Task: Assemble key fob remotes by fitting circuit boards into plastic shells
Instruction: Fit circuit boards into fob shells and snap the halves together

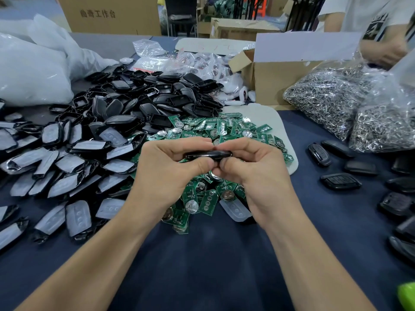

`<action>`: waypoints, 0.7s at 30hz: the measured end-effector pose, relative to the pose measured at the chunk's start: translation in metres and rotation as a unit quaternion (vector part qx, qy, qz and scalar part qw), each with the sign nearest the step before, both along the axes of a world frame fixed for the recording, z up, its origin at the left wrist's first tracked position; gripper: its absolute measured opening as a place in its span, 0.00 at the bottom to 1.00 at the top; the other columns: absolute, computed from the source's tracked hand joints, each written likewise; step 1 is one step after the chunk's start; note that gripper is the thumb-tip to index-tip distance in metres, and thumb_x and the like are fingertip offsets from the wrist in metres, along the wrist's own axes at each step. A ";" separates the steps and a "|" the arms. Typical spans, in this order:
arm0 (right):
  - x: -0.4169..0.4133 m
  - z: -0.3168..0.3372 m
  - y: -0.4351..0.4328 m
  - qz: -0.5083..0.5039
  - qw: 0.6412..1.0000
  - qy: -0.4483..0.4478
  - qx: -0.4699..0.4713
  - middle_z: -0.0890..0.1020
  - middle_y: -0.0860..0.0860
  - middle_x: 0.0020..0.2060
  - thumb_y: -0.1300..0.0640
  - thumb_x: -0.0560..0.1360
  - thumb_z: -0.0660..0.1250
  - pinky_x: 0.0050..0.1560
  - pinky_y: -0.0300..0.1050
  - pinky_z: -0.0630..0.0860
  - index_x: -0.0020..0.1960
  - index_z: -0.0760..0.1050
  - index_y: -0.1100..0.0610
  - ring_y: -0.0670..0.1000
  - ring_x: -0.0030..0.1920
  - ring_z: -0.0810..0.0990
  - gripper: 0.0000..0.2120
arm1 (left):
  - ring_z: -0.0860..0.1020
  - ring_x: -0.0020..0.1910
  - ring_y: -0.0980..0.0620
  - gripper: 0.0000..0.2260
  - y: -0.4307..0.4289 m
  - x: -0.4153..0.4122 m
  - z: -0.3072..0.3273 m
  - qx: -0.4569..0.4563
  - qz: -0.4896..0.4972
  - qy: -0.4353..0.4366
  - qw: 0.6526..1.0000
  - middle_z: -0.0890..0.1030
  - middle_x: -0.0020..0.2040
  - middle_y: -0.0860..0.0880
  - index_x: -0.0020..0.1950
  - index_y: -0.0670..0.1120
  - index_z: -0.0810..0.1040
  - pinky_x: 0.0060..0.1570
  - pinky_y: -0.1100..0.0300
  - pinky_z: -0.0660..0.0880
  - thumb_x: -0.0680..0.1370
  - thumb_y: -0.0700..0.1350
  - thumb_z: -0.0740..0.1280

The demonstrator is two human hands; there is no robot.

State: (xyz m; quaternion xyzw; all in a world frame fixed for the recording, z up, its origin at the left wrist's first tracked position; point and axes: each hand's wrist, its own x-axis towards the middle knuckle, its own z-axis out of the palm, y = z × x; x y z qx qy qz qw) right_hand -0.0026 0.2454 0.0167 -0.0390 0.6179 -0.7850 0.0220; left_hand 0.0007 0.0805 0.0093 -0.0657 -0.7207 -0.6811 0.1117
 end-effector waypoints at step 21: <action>0.001 0.000 0.001 -0.011 0.999 -0.002 -0.030 0.85 0.59 0.37 0.77 0.70 0.73 0.42 0.47 0.85 0.39 0.82 0.62 0.57 0.37 0.84 0.11 | 0.87 0.48 0.54 0.12 0.009 0.007 0.003 -0.058 0.034 0.079 0.995 0.88 0.45 0.56 0.46 0.57 0.89 0.48 0.61 0.82 0.71 0.39 0.76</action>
